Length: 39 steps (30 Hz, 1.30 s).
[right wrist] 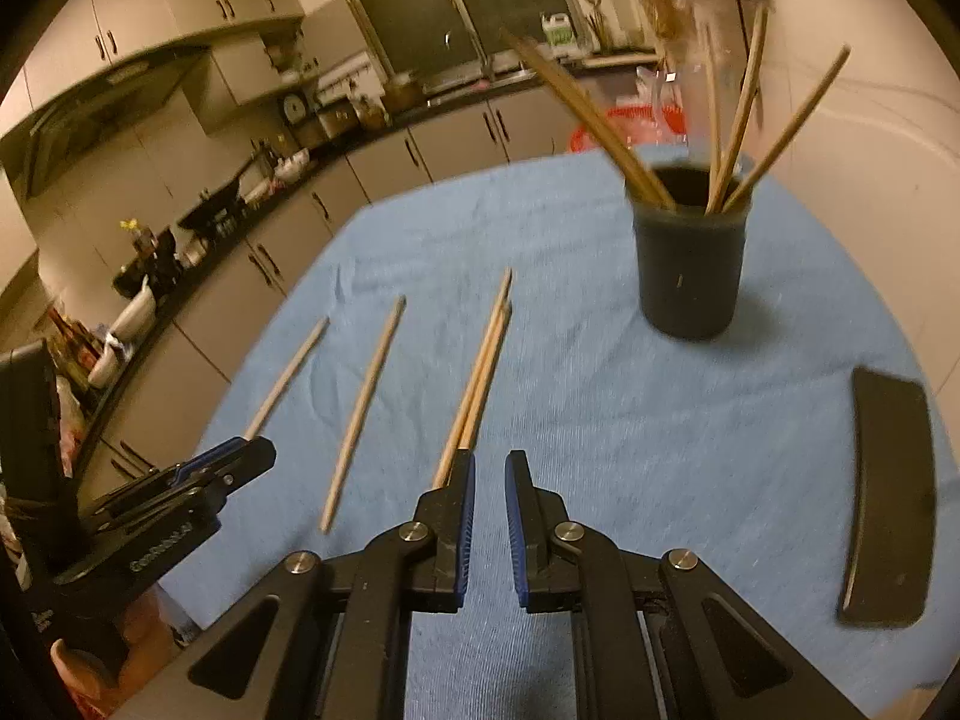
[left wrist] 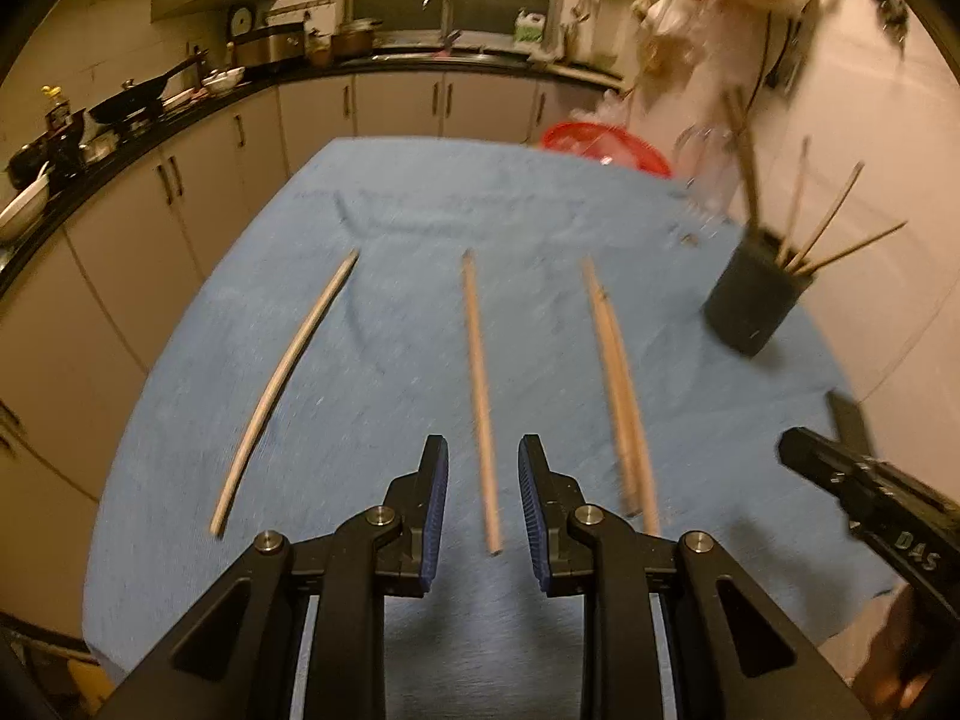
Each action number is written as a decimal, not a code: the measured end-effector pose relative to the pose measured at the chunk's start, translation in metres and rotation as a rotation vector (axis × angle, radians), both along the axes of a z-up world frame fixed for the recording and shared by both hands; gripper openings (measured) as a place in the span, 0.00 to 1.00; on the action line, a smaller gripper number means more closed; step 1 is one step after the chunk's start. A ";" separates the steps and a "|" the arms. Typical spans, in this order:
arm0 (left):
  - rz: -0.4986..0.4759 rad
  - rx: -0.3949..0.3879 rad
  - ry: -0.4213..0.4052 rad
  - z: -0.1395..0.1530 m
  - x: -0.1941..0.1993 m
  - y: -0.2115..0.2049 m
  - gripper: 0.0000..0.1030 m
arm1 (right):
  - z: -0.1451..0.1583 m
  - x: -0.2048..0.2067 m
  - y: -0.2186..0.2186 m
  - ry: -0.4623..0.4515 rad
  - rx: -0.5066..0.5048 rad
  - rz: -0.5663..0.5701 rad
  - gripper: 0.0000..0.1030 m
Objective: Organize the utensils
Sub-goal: 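Move both open tools back to the remaining chopsticks on the towel, then close the right tool on a chopstick while the left tool grasps another chopstick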
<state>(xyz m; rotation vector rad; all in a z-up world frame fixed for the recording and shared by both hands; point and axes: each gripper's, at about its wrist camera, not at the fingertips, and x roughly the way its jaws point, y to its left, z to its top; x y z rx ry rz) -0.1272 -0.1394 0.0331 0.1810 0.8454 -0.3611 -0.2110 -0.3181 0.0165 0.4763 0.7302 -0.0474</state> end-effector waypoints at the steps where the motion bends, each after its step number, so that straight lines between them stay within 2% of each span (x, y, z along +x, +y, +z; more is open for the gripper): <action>1: 0.011 0.015 -0.004 -0.005 0.001 0.002 0.24 | -0.005 0.000 0.002 0.009 -0.005 -0.001 0.12; 7: 0.071 0.072 0.004 -0.029 0.017 0.013 0.24 | -0.018 0.007 0.002 0.049 -0.008 -0.005 0.12; 14: 0.084 0.097 0.015 -0.048 0.035 0.016 0.24 | -0.029 0.033 0.001 0.104 -0.014 -0.002 0.12; 23: 0.074 0.061 0.027 -0.048 0.038 0.018 0.26 | -0.027 0.068 -0.013 0.141 0.005 -0.035 0.12; 32: 0.040 0.055 0.030 -0.050 0.036 0.015 0.39 | -0.030 0.097 -0.022 0.187 0.041 -0.052 0.12; 39: 0.042 0.025 0.035 -0.050 0.036 0.019 0.39 | -0.023 0.129 -0.027 0.207 0.055 -0.051 0.12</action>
